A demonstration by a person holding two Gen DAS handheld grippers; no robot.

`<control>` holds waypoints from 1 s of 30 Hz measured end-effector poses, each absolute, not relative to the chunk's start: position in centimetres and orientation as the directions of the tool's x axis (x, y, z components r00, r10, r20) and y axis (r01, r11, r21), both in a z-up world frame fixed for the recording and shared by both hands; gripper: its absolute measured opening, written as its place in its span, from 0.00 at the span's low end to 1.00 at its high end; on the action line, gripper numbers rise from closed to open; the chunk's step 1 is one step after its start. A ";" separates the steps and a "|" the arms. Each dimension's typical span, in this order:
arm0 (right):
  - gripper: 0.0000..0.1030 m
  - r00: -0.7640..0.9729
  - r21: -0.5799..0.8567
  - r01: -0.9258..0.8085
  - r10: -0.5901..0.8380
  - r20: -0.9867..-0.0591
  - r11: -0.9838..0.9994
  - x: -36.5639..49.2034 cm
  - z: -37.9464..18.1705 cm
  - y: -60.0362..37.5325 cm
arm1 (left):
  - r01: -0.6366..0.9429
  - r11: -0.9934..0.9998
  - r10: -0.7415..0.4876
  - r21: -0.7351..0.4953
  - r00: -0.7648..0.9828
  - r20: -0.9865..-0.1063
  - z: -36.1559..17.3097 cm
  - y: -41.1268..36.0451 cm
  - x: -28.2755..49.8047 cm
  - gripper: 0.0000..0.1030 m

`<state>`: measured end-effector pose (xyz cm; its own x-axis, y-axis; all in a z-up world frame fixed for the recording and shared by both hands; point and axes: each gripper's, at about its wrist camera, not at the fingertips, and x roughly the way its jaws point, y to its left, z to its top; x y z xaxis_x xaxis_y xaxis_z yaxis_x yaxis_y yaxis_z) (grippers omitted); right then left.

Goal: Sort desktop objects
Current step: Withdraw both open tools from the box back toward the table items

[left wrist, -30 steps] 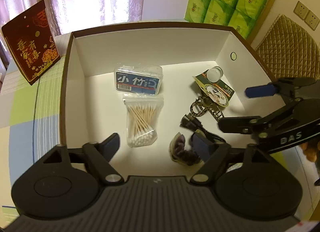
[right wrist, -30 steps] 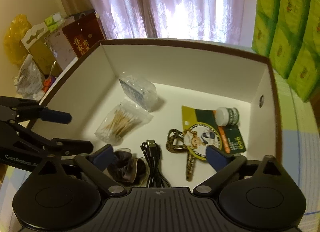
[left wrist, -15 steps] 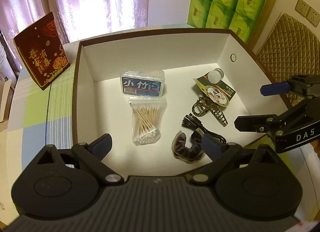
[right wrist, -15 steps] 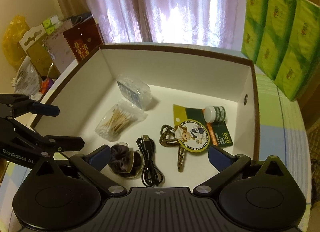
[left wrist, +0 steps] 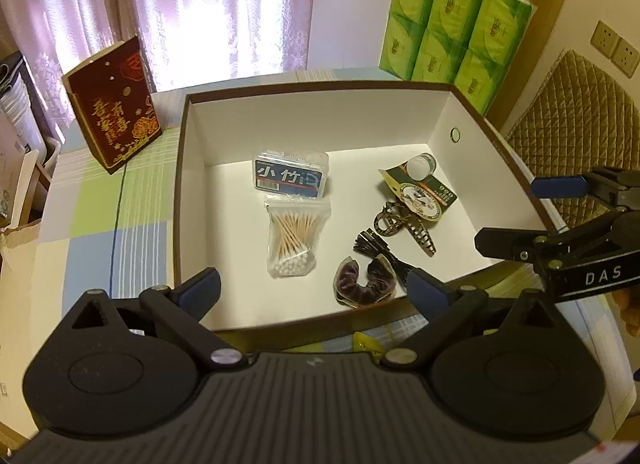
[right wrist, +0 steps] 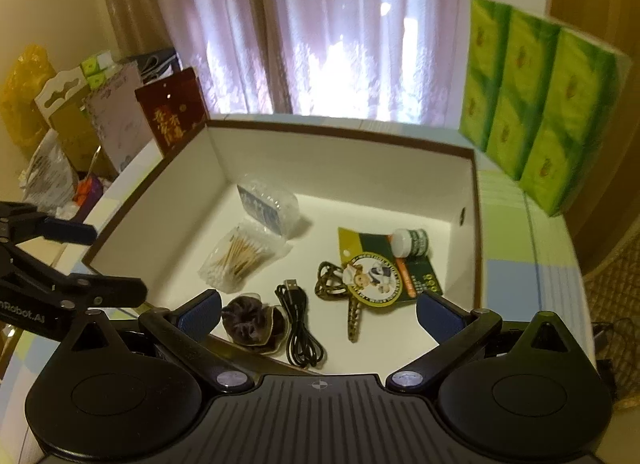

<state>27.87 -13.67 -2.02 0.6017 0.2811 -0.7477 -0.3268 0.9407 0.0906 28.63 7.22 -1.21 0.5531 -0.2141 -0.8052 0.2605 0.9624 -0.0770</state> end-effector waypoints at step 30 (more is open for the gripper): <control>0.98 0.678 0.103 -0.258 0.256 -0.689 0.961 17.0 0.9 -13.2 | 0.174 0.981 -0.172 -0.080 0.618 -0.767 2.7 8.2 17.8 0.99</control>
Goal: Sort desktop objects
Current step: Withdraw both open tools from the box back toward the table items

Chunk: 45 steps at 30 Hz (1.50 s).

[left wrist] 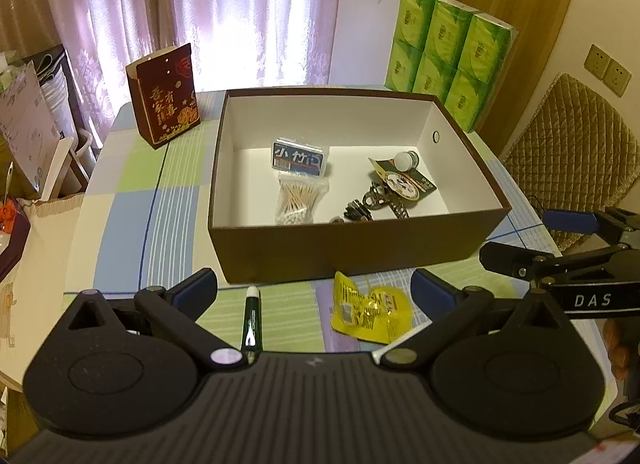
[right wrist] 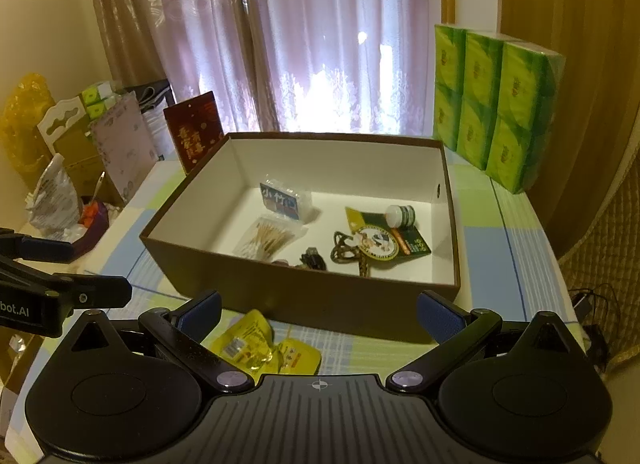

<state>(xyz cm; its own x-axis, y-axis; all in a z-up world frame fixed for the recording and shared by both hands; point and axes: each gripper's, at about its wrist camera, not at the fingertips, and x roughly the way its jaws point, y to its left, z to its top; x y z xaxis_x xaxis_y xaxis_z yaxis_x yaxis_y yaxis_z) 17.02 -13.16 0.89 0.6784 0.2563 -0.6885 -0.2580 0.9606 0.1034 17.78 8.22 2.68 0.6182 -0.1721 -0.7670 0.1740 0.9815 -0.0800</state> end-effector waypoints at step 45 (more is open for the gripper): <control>0.98 0.463 0.335 -0.089 0.337 -0.820 0.938 12.7 -8.9 -14.7 | 0.112 0.993 -0.080 -0.028 0.488 -0.869 -5.0 12.5 12.0 0.98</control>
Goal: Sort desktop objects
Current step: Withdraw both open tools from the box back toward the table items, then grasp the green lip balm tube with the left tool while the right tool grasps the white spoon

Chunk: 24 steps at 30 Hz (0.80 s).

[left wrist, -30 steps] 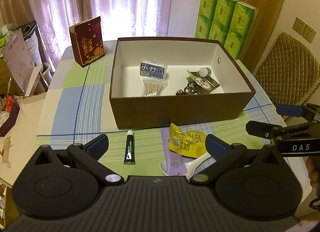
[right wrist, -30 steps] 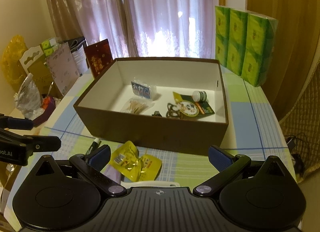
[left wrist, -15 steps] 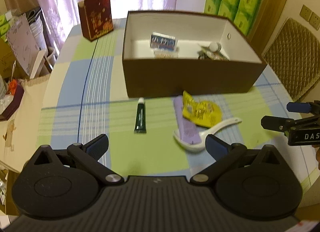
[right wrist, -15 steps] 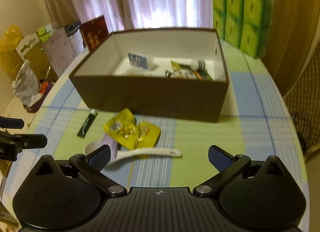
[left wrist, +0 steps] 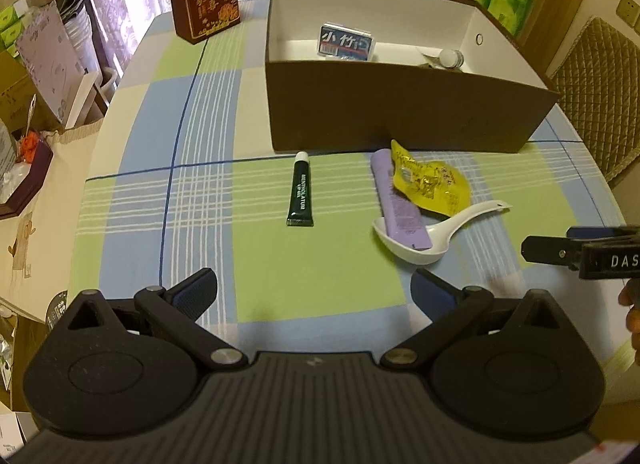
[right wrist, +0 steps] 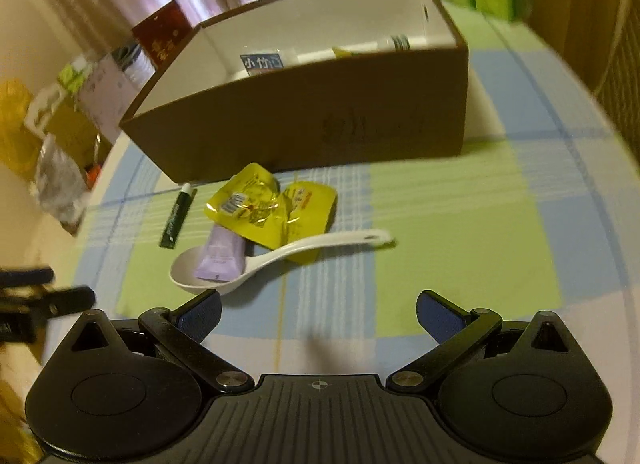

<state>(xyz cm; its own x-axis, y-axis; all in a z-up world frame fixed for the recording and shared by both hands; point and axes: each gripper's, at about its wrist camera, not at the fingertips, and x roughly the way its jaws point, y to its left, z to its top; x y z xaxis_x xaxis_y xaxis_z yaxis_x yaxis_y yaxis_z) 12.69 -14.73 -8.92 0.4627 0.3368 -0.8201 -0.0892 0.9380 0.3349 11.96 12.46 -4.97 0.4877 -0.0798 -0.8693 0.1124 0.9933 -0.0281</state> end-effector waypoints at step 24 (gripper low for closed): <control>0.06 0.440 0.699 0.286 0.558 -0.704 0.656 17.8 -16.4 -14.8 | 0.053 0.998 -0.040 -0.019 0.444 -0.895 -7.4 16.5 14.2 0.98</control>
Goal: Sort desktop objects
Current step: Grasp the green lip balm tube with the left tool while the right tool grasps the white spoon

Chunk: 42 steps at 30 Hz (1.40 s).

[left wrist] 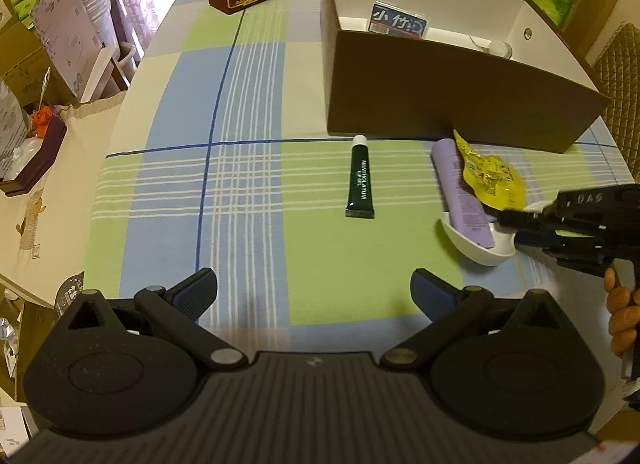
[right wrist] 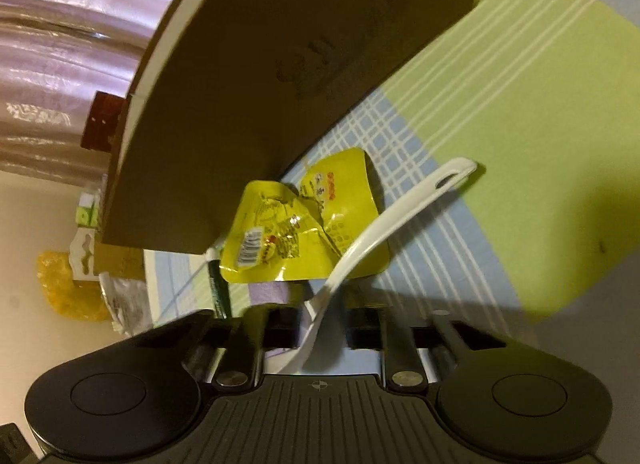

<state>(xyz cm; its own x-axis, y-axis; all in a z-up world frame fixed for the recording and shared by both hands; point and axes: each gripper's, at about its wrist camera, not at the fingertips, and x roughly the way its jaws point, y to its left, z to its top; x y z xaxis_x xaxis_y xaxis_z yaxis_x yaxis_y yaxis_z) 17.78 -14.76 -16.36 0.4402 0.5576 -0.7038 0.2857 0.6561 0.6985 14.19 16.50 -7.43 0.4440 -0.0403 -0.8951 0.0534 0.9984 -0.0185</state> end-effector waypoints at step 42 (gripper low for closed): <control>0.01 0.597 0.671 0.375 0.387 -0.703 0.640 11.5 -12.1 -25.4 | 0.288 0.958 -0.153 -0.014 0.469 -0.870 -14.1 12.7 23.9 0.30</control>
